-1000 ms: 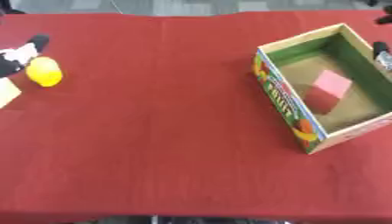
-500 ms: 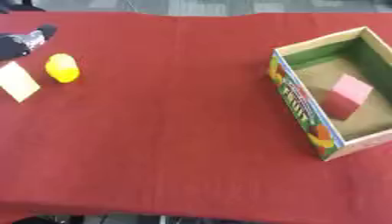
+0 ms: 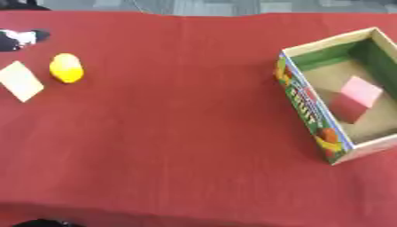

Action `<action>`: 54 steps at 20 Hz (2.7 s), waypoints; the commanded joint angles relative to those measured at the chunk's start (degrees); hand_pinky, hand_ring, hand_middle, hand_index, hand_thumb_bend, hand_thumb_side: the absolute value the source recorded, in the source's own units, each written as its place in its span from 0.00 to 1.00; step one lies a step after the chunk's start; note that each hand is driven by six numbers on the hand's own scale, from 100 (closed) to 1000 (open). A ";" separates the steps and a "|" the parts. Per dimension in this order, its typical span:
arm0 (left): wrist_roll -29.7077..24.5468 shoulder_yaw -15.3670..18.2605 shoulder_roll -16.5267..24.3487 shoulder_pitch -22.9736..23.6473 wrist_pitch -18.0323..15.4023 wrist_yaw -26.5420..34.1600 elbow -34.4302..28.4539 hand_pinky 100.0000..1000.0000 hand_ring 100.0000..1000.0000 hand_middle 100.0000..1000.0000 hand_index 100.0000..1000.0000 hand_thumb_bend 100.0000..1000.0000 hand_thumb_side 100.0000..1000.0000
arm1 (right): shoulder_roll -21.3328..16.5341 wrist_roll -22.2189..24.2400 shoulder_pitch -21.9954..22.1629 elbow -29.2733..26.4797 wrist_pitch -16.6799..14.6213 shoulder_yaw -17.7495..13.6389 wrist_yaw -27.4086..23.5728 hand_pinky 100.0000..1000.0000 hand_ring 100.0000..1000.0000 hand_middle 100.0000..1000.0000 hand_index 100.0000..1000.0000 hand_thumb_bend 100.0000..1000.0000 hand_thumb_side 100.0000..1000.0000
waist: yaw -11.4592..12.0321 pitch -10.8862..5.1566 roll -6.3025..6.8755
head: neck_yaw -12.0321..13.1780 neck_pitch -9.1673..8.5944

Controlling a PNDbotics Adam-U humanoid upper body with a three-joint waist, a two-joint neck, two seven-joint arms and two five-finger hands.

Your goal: Pick up the objects with one hand, pass them to the other hand, and then place them into the box on the other side of the table.

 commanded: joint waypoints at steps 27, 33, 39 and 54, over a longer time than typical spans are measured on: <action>-43.16 1.24 1.44 -14.09 -7.51 -19.22 22.18 0.83 0.82 0.76 0.82 0.92 0.51 | -3.72 5.92 1.52 -0.10 3.95 -1.83 -12.96 0.99 1.00 0.83 0.97 0.00 0.40 | -0.33 -0.42 0.02 | 3.60 -0.83; -45.57 1.81 1.27 -14.35 -6.20 -22.05 22.05 0.83 0.83 0.77 0.82 0.90 0.46 | -3.45 6.04 1.66 0.09 3.97 -1.71 -12.27 0.99 1.00 0.82 0.97 0.00 0.40 | -0.45 -0.30 -0.06 | 3.78 -1.00; -45.98 2.57 1.06 -14.28 -5.62 -23.13 23.97 0.82 0.83 0.77 0.83 0.89 0.46 | -3.31 5.95 2.06 0.13 3.68 -1.66 -11.59 0.99 1.00 0.82 0.97 0.00 0.41 | -0.55 -0.13 -0.18 | 3.97 -1.02; -43.07 3.33 0.46 -13.19 -2.09 -23.60 26.16 0.83 0.84 0.78 0.84 0.88 0.44 | -2.95 5.79 2.54 0.42 3.47 -1.44 -9.88 0.99 1.00 0.81 0.97 0.00 0.42 | -0.46 0.03 -0.43 | 4.31 -1.08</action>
